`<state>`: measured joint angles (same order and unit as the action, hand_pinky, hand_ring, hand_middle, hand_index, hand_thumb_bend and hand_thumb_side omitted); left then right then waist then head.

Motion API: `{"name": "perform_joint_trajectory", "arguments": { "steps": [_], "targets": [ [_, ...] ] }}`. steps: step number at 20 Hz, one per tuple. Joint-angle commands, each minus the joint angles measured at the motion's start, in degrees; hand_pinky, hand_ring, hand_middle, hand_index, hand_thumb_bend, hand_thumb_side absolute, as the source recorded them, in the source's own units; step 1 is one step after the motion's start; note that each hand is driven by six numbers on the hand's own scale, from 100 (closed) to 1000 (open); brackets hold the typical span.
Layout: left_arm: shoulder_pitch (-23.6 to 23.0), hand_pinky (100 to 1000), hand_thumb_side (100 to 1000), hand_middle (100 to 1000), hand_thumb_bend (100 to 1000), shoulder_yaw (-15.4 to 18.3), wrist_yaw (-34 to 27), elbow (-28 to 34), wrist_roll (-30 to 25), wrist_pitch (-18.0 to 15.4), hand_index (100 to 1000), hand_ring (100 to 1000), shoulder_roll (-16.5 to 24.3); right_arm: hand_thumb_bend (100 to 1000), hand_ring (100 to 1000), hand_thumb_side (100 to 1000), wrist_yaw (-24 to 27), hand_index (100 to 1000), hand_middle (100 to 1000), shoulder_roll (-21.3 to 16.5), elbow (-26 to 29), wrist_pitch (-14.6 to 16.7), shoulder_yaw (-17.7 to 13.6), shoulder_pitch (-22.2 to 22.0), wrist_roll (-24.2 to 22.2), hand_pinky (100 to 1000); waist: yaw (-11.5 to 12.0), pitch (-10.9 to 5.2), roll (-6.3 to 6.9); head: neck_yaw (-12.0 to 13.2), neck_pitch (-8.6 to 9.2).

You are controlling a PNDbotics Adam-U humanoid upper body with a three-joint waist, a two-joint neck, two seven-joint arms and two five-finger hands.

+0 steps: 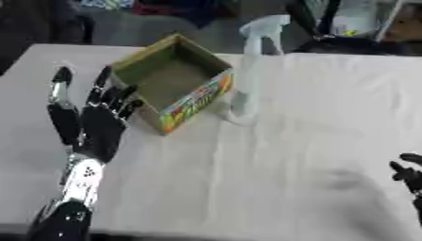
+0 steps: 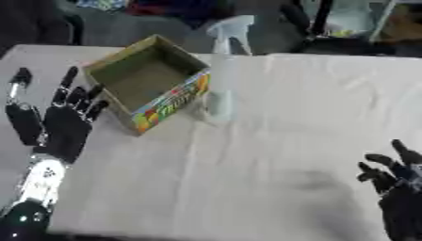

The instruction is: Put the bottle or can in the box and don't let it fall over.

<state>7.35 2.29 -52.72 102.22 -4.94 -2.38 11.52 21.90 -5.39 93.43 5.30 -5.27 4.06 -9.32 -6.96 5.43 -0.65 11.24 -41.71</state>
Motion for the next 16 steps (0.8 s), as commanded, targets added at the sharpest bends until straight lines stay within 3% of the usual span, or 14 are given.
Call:
{"name": "perform_joint_trajectory", "arguments": {
  "steps": [1, 11, 16],
  "targets": [
    [0.44, 555, 894, 391, 323, -0.16, -0.18, 0.83, -0.25, 0.07, 986, 671, 0.48, 100, 435, 826, -0.17, 1000, 608, -1.11, 0.8, 0.16, -0.19, 0.53, -0.19, 888, 0.05, -0.4, -0.01, -0.07, 0.01],
    [0.46, 555, 894, 393, 319, -0.27, -0.25, 0.89, -0.38, 0.21, 987, 673, 0.5, 100, 435, 824, 0.12, 1000, 608, -1.17, 0.71, -0.19, 0.63, 0.86, -0.79, 888, 0.24, -0.45, -0.06, -0.22, 0.12],
    [0.45, 555, 895, 394, 317, -0.46, -0.24, 0.97, -0.62, 0.36, 987, 674, 0.57, 100, 433, 810, 1.43, 1000, 607, -2.58, 0.8, -0.93, 3.0, 3.33, -2.46, 886, 0.52, -0.58, -0.14, -1.02, 0.32]
  ]
}}
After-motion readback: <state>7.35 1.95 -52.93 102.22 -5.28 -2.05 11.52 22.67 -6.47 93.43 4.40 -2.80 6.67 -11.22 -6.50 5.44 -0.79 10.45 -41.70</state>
